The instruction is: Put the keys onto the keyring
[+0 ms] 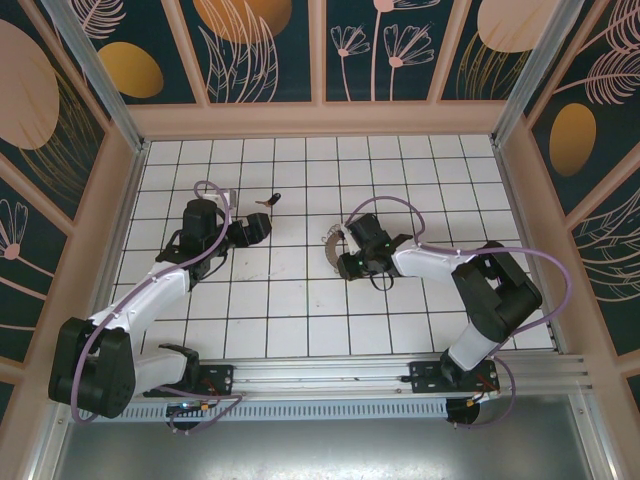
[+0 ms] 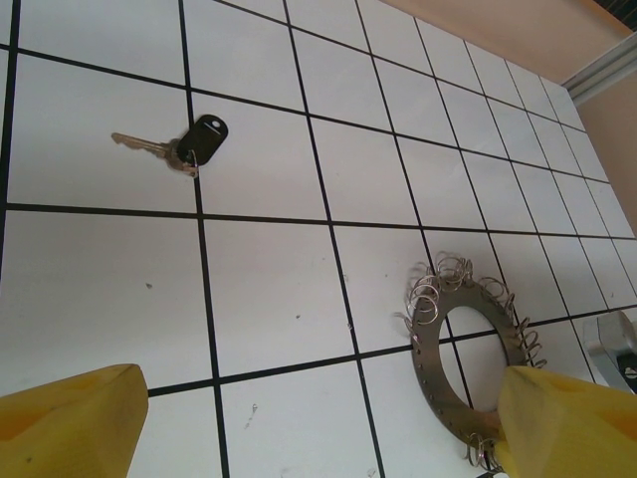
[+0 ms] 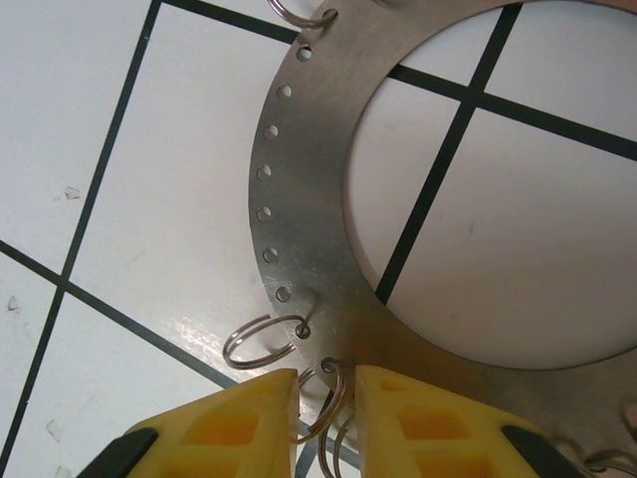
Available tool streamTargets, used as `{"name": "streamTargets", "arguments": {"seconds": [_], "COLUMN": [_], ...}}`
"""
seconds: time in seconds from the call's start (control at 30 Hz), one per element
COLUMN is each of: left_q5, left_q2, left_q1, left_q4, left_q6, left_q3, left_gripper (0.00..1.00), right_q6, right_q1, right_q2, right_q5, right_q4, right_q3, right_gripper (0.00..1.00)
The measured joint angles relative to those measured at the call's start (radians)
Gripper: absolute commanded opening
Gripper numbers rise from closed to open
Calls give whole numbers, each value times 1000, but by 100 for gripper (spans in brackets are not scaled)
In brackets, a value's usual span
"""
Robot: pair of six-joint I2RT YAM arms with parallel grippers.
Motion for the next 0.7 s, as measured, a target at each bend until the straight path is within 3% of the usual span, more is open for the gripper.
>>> {"name": "streamTargets", "arguments": {"seconds": [0.7], "left_q5": [-8], "left_q2": [-17], "left_q1": [0], "left_q4": [-1], "left_q6": [1], "left_q3": [-10], "left_gripper": [91], "right_q6": [19], "right_q1": [19], "right_q2": [7], "right_q5": [7], "right_q4": [7], "right_q3": [-14], "right_gripper": [21]}}
